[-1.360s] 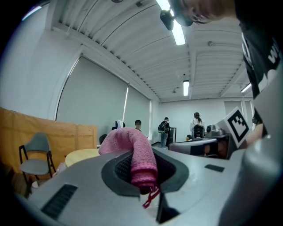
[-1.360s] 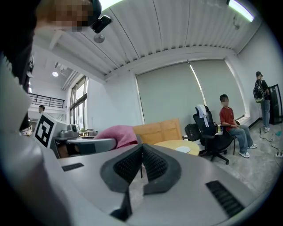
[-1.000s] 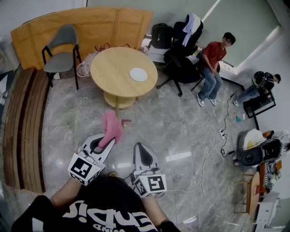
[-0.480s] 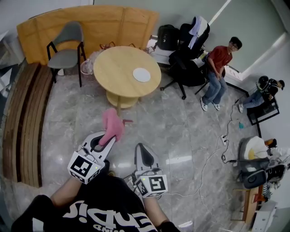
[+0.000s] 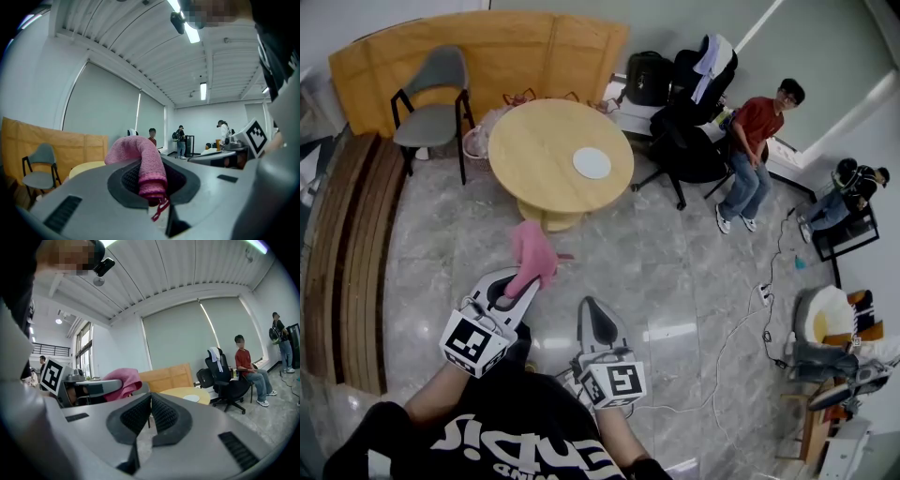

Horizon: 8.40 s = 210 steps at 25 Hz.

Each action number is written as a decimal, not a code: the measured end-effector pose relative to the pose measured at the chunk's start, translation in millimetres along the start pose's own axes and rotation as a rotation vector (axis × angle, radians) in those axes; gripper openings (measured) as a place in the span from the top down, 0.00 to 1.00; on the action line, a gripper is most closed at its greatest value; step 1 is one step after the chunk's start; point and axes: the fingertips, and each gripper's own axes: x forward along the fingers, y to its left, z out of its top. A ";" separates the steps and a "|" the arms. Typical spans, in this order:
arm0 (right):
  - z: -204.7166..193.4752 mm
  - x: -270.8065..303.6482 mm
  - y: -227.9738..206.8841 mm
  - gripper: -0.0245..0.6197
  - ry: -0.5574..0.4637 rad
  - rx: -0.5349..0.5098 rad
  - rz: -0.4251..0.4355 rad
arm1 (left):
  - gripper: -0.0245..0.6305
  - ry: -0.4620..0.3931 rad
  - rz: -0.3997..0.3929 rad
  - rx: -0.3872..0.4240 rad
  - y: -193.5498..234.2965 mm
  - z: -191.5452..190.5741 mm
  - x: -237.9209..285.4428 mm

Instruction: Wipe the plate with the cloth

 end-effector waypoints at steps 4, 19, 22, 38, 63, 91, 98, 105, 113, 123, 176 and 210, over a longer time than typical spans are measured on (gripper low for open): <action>3.7 27.8 -10.8 0.93 -0.001 0.011 -0.011 | 0.88 0.007 -0.010 -0.006 20.0 7.8 20.8; 25.2 126.0 -36.1 0.93 -0.010 0.022 -0.043 | 0.88 0.010 -0.062 -0.006 99.5 14.8 84.6; 27.8 142.9 -37.2 0.93 -0.009 0.021 -0.050 | 0.88 0.010 -0.076 -0.002 113.3 15.9 93.0; 34.2 191.5 -56.9 0.93 -0.020 0.029 -0.119 | 0.88 0.026 -0.157 0.013 150.6 13.2 132.5; 48.5 281.5 -166.6 0.93 0.011 0.058 -0.121 | 0.88 0.069 -0.127 -0.023 204.2 6.6 259.2; 26.9 390.9 -301.4 0.93 0.156 0.109 -0.033 | 0.88 0.144 -0.035 -0.049 266.1 -11.0 414.5; -23.0 421.1 -334.9 0.93 0.253 0.157 -0.104 | 0.88 0.185 -0.085 -0.048 282.8 -23.0 435.2; -64.7 443.3 -352.3 0.93 0.342 0.235 -0.130 | 0.88 0.217 -0.117 -0.055 291.9 -32.5 449.1; -121.1 462.5 -375.5 0.69 0.487 0.263 -0.201 | 0.88 0.254 -0.160 -0.063 300.2 -47.3 463.5; -176.5 474.6 -393.6 0.69 0.623 0.332 -0.227 | 0.88 0.329 -0.167 -0.068 321.3 -76.7 480.0; -207.8 486.8 -408.7 0.80 0.718 0.374 -0.228 | 0.88 0.837 -0.312 0.139 320.2 -285.1 526.6; -205.9 484.0 -413.2 0.81 0.715 0.413 -0.265 | 0.88 0.962 -0.612 0.075 235.2 -284.4 510.9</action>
